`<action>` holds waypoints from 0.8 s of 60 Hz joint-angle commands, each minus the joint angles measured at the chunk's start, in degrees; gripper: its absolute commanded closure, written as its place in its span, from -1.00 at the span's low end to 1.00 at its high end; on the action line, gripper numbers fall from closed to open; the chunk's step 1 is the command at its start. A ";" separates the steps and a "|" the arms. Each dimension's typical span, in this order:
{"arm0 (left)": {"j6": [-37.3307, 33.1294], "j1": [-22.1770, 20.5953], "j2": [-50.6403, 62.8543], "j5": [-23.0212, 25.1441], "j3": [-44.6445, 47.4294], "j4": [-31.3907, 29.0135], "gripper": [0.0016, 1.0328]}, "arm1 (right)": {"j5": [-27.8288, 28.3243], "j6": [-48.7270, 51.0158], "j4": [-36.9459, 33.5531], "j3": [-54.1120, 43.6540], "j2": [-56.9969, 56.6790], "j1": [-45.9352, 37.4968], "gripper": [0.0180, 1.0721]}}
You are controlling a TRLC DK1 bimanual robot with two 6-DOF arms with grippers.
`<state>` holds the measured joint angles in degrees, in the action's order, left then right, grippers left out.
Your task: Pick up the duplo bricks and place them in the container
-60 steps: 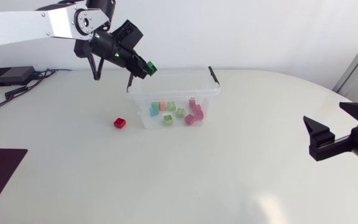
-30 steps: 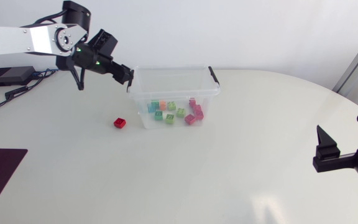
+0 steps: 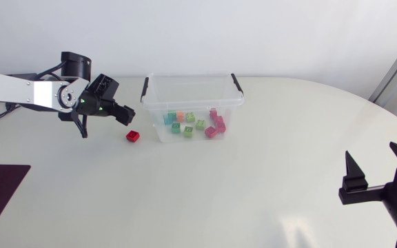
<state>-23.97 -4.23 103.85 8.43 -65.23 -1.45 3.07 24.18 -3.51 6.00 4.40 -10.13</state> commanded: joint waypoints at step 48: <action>2.08 -2.98 22.09 -6.32 -25.73 -33.00 0.35 | -0.61 -2.39 3.86 -6.18 -4.84 3.54 -0.91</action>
<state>-23.53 -6.76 123.72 2.48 -88.97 -33.08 2.92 23.09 -1.02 1.37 1.56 -6.83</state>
